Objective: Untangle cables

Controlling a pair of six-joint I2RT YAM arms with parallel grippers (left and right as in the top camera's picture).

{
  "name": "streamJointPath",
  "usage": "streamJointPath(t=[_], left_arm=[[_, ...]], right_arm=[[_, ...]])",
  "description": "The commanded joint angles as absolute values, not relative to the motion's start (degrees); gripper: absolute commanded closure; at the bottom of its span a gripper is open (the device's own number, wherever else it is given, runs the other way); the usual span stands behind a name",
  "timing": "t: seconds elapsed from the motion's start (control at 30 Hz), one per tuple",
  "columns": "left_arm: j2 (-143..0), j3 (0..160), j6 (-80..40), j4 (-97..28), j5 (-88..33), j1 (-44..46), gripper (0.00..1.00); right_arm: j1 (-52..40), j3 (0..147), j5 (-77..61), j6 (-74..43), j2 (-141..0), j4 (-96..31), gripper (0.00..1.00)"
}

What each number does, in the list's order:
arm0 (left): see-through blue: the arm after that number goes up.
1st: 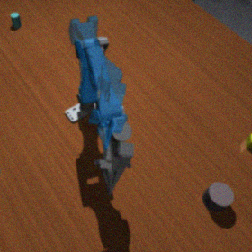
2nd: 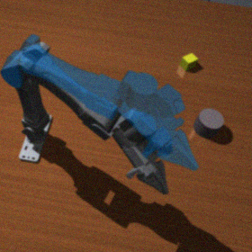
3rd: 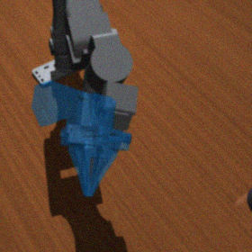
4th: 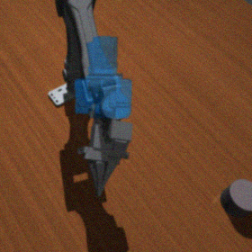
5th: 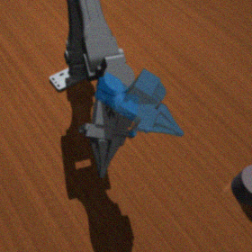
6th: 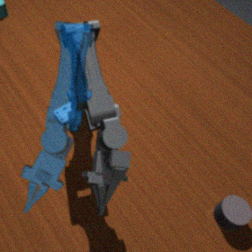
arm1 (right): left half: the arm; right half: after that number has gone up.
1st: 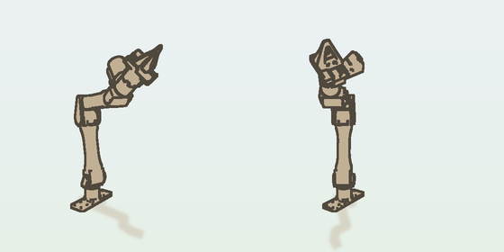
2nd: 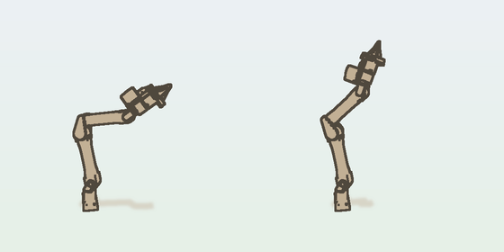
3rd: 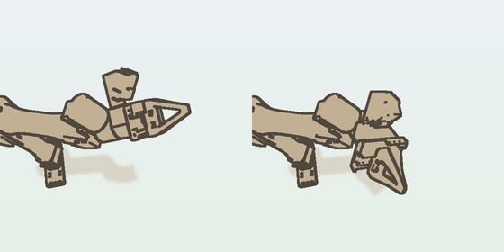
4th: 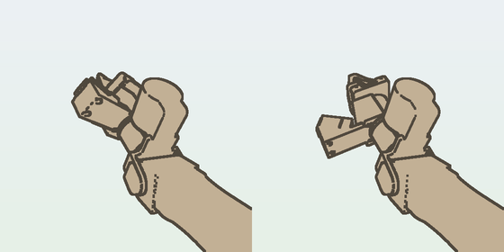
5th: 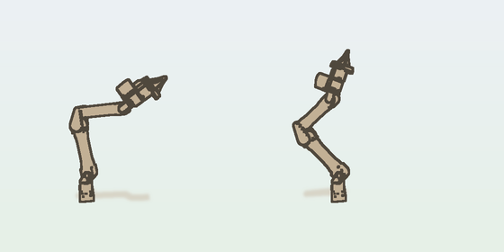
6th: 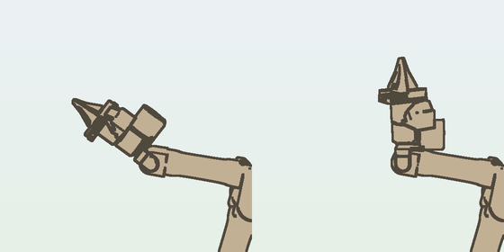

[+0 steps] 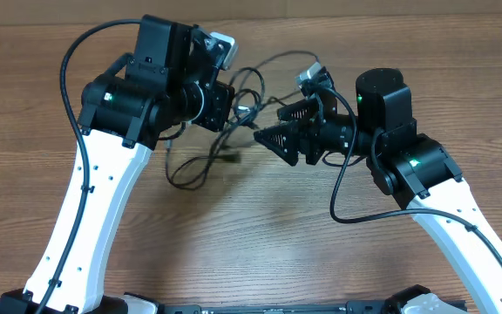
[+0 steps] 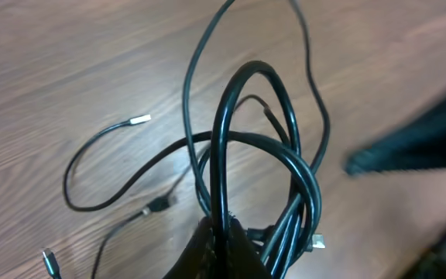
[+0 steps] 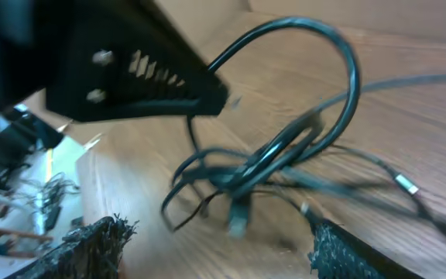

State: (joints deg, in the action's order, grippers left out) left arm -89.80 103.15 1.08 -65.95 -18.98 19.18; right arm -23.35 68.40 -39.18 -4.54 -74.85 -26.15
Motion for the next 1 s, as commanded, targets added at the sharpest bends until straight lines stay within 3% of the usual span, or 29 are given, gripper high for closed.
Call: streamJointPath(t=[0.0, 0.23, 0.47, 0.97], left_arm=[[-88.23, 104.12, 4.86, -65.91, -30.06, 20.01, 0.96], [-87.85, 104.14, 7.22, -65.87, -44.82, 19.94, 0.96], [-86.67, 105.08, 8.84, -65.54, -52.80, 19.84, 0.96], [-77.47, 106.78, 7.75, -64.31, -52.80, 12.23, 0.96]], right_arm=[[-23.51, 70.00, -32.93, -4.95, -73.97, -25.85, 0.22], [-23.49, 69.71, -24.80, -4.93, -74.00, -27.00, 0.26], [-23.49, 69.71, -19.73, -4.91, -75.00, -30.98, 0.54], [-22.61, 69.71, 3.68, -6.26, -75.42, -43.66, 0.56]])
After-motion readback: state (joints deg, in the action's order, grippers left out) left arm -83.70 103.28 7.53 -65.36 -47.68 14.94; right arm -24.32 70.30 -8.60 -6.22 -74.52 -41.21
